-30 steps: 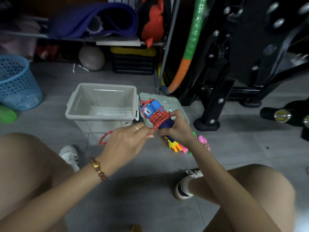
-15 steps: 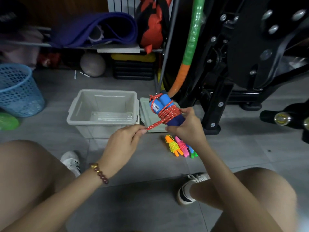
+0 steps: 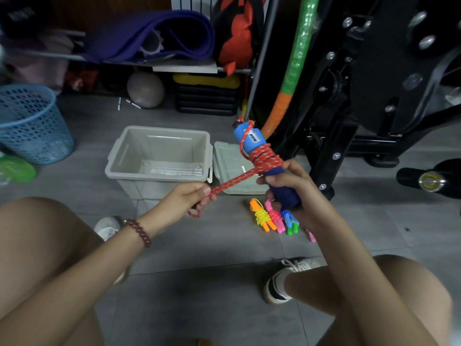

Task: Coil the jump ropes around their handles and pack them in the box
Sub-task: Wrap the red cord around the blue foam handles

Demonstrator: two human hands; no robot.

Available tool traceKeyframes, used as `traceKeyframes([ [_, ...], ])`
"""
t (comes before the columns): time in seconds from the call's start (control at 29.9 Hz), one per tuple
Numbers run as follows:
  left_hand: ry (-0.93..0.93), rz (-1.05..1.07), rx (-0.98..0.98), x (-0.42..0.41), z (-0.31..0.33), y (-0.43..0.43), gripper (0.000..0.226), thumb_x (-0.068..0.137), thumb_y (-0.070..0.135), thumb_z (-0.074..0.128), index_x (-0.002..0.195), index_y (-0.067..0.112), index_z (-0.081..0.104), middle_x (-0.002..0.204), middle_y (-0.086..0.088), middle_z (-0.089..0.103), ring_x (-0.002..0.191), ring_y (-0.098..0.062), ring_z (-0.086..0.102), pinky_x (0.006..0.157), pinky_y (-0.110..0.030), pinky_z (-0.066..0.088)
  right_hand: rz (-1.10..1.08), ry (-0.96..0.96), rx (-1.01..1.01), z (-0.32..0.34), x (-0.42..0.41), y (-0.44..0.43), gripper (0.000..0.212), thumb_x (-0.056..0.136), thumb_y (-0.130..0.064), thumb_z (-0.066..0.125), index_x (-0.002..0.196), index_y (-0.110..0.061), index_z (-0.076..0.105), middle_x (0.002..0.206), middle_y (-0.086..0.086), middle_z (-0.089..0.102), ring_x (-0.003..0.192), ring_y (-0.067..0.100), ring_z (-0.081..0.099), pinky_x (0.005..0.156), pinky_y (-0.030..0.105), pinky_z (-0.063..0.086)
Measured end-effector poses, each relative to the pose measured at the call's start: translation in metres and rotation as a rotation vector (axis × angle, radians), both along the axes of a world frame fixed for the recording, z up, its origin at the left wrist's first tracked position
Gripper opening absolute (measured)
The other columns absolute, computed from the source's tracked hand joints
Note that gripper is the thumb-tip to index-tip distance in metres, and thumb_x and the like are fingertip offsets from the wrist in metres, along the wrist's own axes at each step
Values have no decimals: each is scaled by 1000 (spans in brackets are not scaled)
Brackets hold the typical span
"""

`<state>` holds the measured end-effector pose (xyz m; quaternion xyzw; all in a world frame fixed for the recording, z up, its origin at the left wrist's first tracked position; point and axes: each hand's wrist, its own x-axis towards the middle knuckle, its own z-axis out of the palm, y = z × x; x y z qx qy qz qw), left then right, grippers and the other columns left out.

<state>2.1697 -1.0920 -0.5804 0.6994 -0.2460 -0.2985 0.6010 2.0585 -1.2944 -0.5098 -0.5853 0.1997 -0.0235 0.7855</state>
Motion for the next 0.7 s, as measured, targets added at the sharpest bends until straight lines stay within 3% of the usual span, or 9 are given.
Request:
traceKeyframes([
  [0.17,-34,-2,-39,3,1,-2,23,95,7,45,85,9,66,57,12,53,58,2,47,63,-11,41,159,-46,234,-5,-1,-3,66,50,-16,72,109,-15,42,83,13,64,54,17,49,42,21,36],
  [0.3,29,11,-63,-2,-5,-5,20,92,6,48,83,9,66,63,5,55,59,0,49,67,-14,45,305,-96,282,-10,-1,2,82,41,-26,87,109,-8,44,84,12,64,55,15,50,42,21,39],
  [0.4,44,38,-26,0,-5,-9,21,92,0,49,78,10,61,58,9,56,55,1,49,65,-16,45,473,-137,252,-12,-3,5,73,46,-21,82,103,-7,39,73,8,62,54,16,50,45,20,39],
  [0.47,-31,76,52,8,-3,-6,21,90,-5,52,80,12,60,62,8,61,57,2,53,65,-19,47,626,-128,136,-9,-4,6,62,49,-8,73,99,-6,36,67,9,58,52,18,51,48,20,40],
  [0.53,-116,50,91,16,0,-2,15,86,-8,57,92,4,63,76,2,68,71,-1,60,76,-28,54,769,-66,-69,-5,-4,9,55,52,-1,71,97,-3,40,75,13,61,65,21,59,56,24,46],
  [0.6,-180,-22,117,15,12,1,14,81,-7,63,93,0,67,69,9,70,70,2,63,73,-17,51,889,4,-296,-4,-4,13,55,55,-1,76,101,-4,46,88,19,65,80,26,63,70,29,51],
  [0.7,-319,-36,138,10,30,-1,10,76,1,71,85,7,72,71,11,70,70,0,65,73,-15,51,893,108,-603,-10,-4,22,52,57,-3,81,97,-18,52,93,14,68,80,22,64,70,31,50],
])
